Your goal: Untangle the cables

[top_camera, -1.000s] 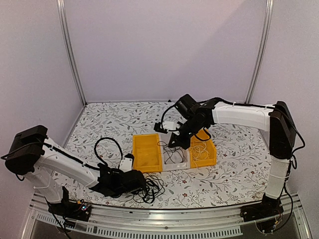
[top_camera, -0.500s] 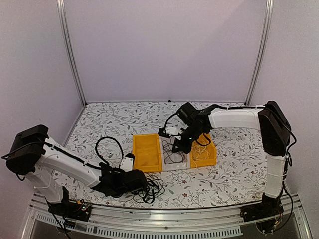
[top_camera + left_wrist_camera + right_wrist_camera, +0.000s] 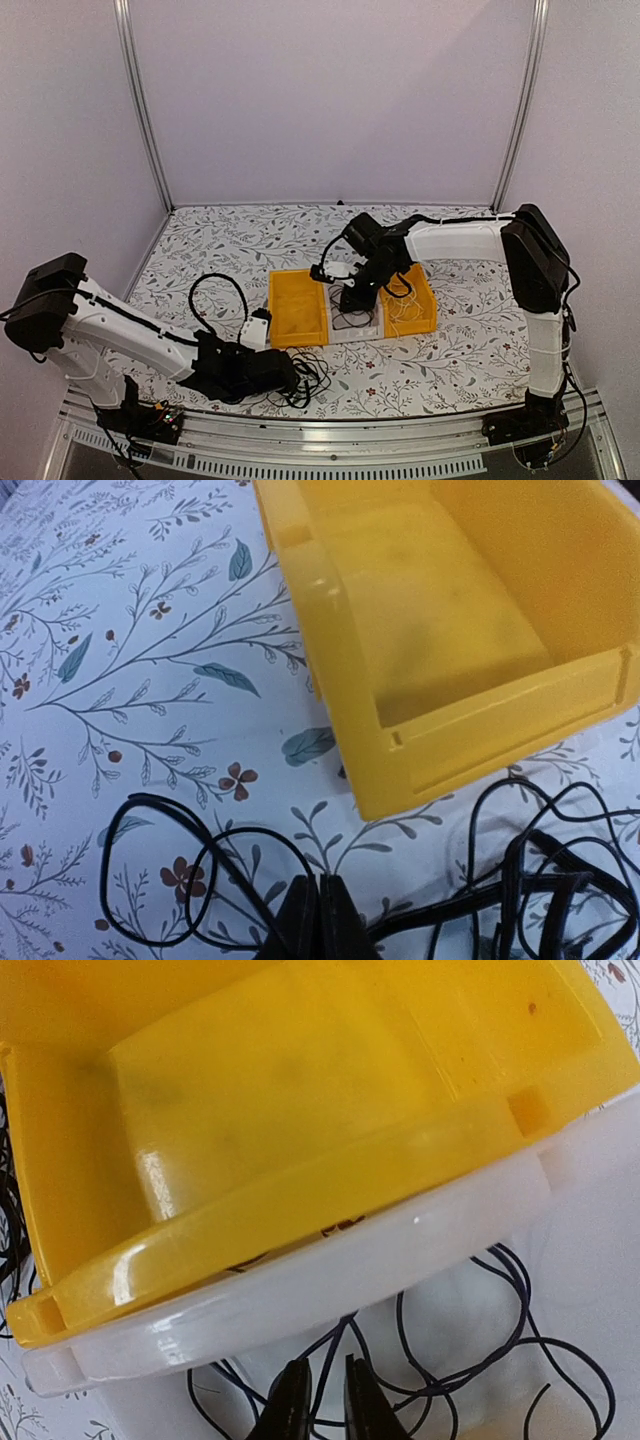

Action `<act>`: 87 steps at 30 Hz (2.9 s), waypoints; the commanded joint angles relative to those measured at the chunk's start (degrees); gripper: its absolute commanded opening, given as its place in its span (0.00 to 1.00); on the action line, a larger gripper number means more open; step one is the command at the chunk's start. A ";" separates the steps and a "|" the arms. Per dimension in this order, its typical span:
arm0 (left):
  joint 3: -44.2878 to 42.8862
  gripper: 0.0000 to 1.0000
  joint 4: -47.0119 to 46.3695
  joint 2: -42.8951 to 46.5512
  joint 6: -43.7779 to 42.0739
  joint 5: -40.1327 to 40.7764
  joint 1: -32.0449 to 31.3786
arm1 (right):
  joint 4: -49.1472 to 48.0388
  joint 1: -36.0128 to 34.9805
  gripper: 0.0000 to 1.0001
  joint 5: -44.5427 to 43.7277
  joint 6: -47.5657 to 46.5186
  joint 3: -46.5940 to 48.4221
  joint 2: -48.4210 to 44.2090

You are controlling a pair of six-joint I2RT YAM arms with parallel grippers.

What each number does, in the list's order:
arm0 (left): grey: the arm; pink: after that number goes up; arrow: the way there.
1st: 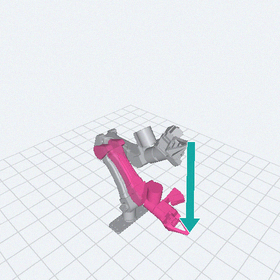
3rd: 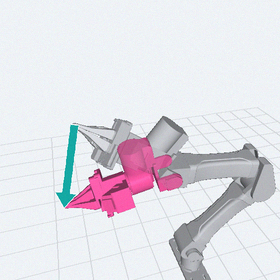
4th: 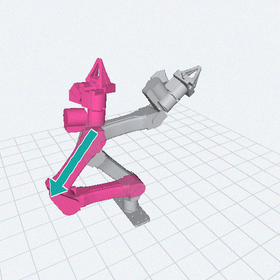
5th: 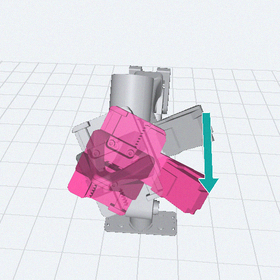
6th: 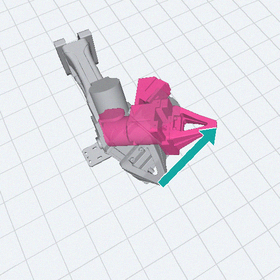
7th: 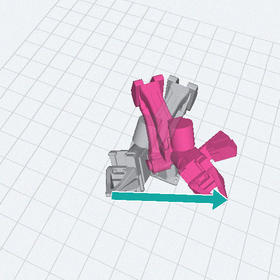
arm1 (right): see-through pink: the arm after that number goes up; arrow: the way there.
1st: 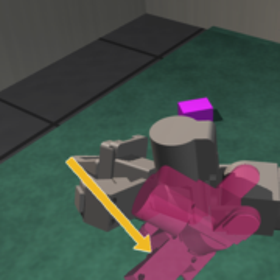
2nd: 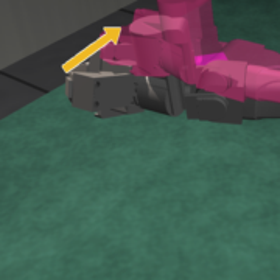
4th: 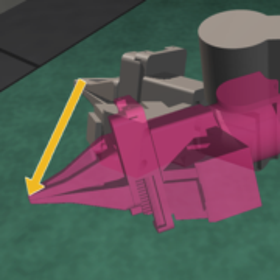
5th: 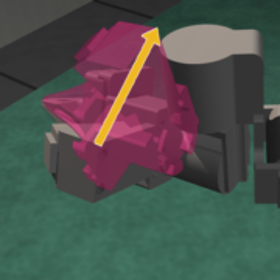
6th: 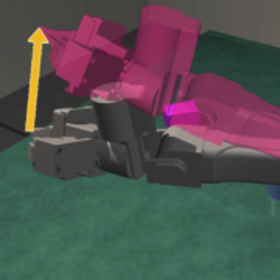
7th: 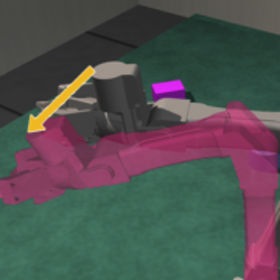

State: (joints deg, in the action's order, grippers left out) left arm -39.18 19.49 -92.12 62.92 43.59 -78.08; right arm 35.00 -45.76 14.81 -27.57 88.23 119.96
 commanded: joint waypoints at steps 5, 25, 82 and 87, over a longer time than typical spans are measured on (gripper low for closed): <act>2.47 0.00 -9.06 13.66 -12.84 0.72 -1.67 | 1.72 -0.18 0.41 -6.43 -1.31 -2.01 -12.30; 4.18 0.00 -24.24 38.14 -35.26 -17.18 2.08 | -5.96 -5.45 0.64 30.55 0.86 -0.75 -11.99; -47.03 0.00 -27.72 28.01 -66.99 -6.34 1.95 | -20.34 -12.33 0.72 33.25 8.79 -12.19 -7.22; -44.08 0.00 -28.71 28.64 -67.60 -4.24 1.99 | -15.64 -9.84 0.77 32.92 3.40 -13.04 -18.07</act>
State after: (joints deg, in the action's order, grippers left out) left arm -85.21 -7.88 -64.20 -3.29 36.88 -76.49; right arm 15.18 -57.80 48.51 -17.93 75.59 111.98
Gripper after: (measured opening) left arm 0.000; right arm 0.758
